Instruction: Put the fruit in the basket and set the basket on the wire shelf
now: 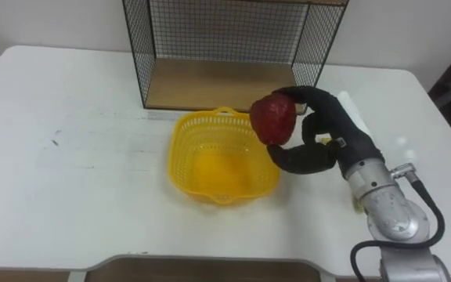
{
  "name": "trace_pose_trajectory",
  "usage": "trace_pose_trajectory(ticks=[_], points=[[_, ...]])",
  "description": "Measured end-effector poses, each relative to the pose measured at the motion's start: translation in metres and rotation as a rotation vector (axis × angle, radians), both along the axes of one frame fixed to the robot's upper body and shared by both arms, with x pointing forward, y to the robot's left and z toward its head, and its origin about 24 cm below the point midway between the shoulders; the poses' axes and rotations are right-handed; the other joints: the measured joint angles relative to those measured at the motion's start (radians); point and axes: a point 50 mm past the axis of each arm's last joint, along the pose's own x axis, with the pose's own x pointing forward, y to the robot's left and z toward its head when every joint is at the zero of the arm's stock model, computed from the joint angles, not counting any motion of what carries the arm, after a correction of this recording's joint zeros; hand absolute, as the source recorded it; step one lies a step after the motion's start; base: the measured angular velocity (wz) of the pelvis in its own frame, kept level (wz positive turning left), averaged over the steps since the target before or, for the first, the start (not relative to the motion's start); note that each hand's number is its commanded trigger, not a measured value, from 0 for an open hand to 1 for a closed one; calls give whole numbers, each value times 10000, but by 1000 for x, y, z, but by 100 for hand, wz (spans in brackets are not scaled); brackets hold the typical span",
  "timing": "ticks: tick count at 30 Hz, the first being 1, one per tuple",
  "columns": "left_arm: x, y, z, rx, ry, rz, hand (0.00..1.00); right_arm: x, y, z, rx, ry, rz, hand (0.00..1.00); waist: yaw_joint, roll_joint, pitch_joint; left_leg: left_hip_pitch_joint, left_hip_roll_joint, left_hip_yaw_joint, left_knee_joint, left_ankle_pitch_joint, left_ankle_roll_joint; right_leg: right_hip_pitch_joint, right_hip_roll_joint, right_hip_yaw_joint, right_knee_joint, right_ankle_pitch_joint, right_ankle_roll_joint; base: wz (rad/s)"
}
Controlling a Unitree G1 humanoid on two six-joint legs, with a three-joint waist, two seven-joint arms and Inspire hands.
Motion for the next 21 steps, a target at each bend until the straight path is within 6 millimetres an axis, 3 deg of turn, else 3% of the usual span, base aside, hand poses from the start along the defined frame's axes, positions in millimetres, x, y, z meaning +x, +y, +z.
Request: trace_pose_trajectory(ticks=[7, 9, 10, 16, 21], points=[[3, -3, -1, -60, 44, -385, 0, 0, 10, -3, -757, 192, 480, 100, 15, -36, 46, -63, 2, 25, 45, 1, 1, -84, -2, 23, -3, 2, 2, 0], [4, -3, -1, -63, 19, -402, 0, 1, 10, -3, -979, 190, 520, 58, 24, -33, 59, -77, 2, 26, 45, 1, 1, -101, -2, 39, -4, 2, 2, 0], [4, -3, -1, -63, 13, -404, 0, 1, 10, -3, -1030, 176, 521, 0, 35, -28, 62, -79, 2, 27, 43, 1, 1, -105, -4, 52, -6, 2, 2, 0], [5, -3, -1, -58, 13, -431, 0, 3, 16, -1, -1548, 56, 715, 0, 32, -23, 75, -94, 8, 32, 58, 2, 2, -114, -9, 84, -17, 2, 2, 0], [6, -3, -1, -42, -18, -440, 0, 3, 21, 0, -1511, 21, 970, 0, 26, -84, 31, -110, 2, 16, 69, 2, 2, -98, -19, -38, -15, 3, 4, 1]])
